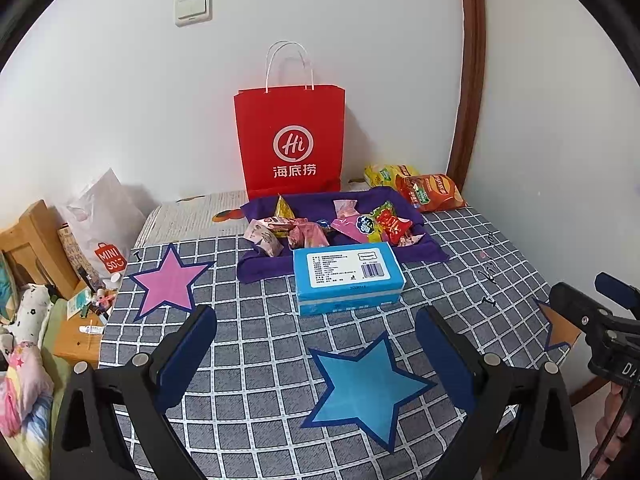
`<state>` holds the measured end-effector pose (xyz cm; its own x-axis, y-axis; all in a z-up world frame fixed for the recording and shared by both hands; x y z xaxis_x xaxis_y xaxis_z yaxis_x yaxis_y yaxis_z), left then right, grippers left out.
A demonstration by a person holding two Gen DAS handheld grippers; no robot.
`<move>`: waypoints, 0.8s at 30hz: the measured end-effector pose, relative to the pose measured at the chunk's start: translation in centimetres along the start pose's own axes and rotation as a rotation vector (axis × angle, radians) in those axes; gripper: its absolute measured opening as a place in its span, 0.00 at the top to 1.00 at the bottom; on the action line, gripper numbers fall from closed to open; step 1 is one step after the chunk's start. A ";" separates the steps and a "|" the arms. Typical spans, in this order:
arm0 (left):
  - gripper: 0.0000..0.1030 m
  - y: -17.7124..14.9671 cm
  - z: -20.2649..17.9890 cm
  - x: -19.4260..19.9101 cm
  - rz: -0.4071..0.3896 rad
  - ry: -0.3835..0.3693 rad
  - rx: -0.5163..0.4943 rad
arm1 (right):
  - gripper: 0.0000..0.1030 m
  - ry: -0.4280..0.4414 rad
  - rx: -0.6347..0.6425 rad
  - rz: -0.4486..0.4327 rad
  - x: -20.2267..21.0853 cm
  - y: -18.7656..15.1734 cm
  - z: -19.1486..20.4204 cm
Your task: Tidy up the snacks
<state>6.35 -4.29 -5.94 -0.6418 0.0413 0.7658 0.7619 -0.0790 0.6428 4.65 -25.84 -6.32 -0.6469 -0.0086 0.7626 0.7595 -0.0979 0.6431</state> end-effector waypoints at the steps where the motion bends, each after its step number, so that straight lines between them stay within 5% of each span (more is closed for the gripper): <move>1: 0.03 0.0 -0.1 0.1 -0.002 -0.004 0.001 | 0.00 -0.001 0.001 0.002 0.0 -0.1 0.0; 24: 0.03 -0.1 -0.4 1.4 -0.024 -0.005 0.013 | 0.00 -0.005 -0.007 -0.006 0.6 -0.8 -0.5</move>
<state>5.38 -4.67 -4.92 -0.6595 0.0479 0.7502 0.7474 -0.0646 0.6612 3.59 -26.29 -6.39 -0.6513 -0.0032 0.7588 0.7548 -0.1049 0.6475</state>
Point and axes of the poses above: each gripper's, at about its wrist camera, not at the fingertips, and x roughly against the way its jaws point, z to its left, y to its top, the point moved 9 cm from there along -x, roughly the way its jaws point, and after that the axes turned 12 degrees about z, right-handed, at the moved point
